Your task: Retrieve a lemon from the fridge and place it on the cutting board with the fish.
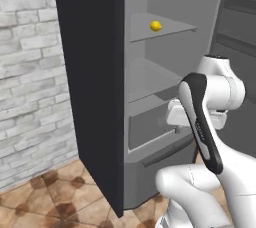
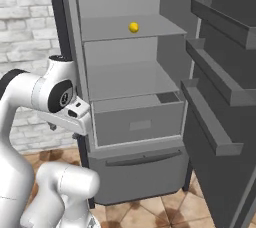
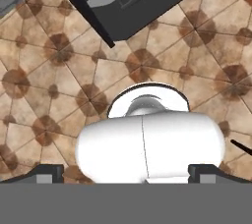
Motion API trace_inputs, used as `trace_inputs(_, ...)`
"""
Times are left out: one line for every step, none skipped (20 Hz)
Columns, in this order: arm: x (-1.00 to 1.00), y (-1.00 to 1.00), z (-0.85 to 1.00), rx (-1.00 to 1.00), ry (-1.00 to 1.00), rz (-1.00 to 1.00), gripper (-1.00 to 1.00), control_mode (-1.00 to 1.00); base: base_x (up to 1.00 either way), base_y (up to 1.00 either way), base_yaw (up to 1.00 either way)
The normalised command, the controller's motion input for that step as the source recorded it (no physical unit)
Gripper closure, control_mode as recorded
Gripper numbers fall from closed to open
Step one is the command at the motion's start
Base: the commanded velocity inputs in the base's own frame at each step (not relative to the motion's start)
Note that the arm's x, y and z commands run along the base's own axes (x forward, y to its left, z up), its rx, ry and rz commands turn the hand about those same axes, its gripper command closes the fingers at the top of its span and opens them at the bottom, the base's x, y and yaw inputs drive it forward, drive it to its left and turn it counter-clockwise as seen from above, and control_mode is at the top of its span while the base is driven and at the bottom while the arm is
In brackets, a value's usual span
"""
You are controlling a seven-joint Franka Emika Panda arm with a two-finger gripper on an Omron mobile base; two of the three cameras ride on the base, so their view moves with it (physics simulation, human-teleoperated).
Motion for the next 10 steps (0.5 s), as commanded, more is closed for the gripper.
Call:
trace_inputs(0.00, 0.00, 0.00, 0.00, 0.00, 0.00, -1.00, 1.00, 0.66, -0.40, 0.27)
trace_inputs(0.00, 0.00, 0.00, 0.00, 0.00, 0.00, -1.00, 1.00, 0.64, -0.43, 0.28)
trace_inputs(0.00, 0.00, 0.00, 0.00, 0.00, 0.00, -1.00, 1.00, 0.59, -0.47, 0.29)
trace_inputs(0.00, 0.00, 0.00, 0.00, 0.00, 0.00, -1.00, 1.00, 0.60, -0.51, 0.31)
trace_inputs(0.00, 0.00, 0.00, 0.00, 0.00, 0.00, -1.00, 1.00, 0.59, -0.59, 0.33)
trace_inputs(0.00, 0.00, 0.00, 0.00, 0.00, 0.00, -1.00, 1.00, 0.54, -0.59, 0.34)
trace_inputs(0.00, 0.00, 0.00, 0.00, 0.00, 0.00, -1.00, 1.00, 0.34, -0.61, 0.30)
trace_inputs(0.00, 0.00, 0.00, 0.00, 0.00, 0.00, -1.00, 1.00, 0.24, -0.54, 0.27)
trace_inputs(0.00, 0.00, 0.00, 0.00, 0.00, 0.00, -1.00, 1.00, 0.20, -0.50, 0.26)
trace_inputs(0.00, 0.00, 0.00, 0.00, 0.00, 0.00, -1.00, 1.00, 0.16, -0.46, 0.23)
